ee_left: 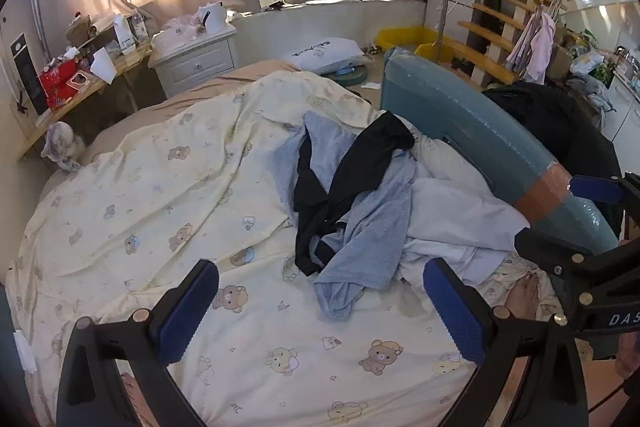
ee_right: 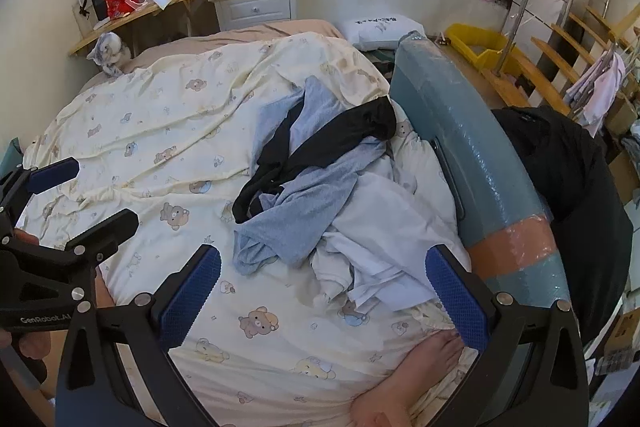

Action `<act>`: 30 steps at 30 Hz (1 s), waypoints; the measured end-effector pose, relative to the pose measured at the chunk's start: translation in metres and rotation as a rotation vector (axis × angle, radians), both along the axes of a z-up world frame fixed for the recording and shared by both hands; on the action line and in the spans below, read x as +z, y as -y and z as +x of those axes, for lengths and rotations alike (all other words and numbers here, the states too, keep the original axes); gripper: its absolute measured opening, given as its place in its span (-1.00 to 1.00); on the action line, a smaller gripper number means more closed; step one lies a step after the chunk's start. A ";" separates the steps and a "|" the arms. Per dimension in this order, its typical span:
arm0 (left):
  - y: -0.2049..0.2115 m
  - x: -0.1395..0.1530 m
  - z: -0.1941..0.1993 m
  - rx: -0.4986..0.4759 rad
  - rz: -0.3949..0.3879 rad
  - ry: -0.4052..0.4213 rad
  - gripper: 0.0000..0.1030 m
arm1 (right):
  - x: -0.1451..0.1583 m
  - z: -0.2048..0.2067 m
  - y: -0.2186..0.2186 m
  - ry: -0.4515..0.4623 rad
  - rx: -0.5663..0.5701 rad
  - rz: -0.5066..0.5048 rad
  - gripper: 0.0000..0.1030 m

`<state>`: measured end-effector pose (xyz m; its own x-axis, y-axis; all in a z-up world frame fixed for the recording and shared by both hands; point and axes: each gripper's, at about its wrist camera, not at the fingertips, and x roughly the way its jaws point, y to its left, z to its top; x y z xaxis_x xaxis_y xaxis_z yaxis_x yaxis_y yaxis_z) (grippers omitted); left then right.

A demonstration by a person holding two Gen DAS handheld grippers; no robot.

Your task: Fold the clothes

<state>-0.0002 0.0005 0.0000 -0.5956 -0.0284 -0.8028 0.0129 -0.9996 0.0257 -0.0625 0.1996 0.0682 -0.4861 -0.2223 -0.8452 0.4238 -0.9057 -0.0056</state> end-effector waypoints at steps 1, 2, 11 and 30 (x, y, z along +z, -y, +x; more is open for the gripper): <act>-0.001 0.000 0.000 0.000 0.005 0.002 0.99 | 0.000 0.000 0.000 -0.002 0.003 0.001 1.00; -0.002 0.000 0.000 -0.001 0.011 0.002 0.99 | 0.000 0.001 0.000 -0.007 0.007 0.005 1.00; 0.004 -0.001 0.000 -0.003 0.029 -0.002 0.99 | -0.002 0.006 0.007 -0.010 0.014 0.030 1.00; 0.001 -0.002 -0.001 -0.003 0.017 0.013 0.99 | -0.002 0.002 0.007 -0.010 0.023 0.029 1.00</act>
<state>-0.0009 -0.0003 -0.0016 -0.5853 -0.0128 -0.8107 0.0102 -0.9999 0.0084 -0.0603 0.1928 0.0658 -0.4893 -0.2093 -0.8466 0.4445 -0.8951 -0.0356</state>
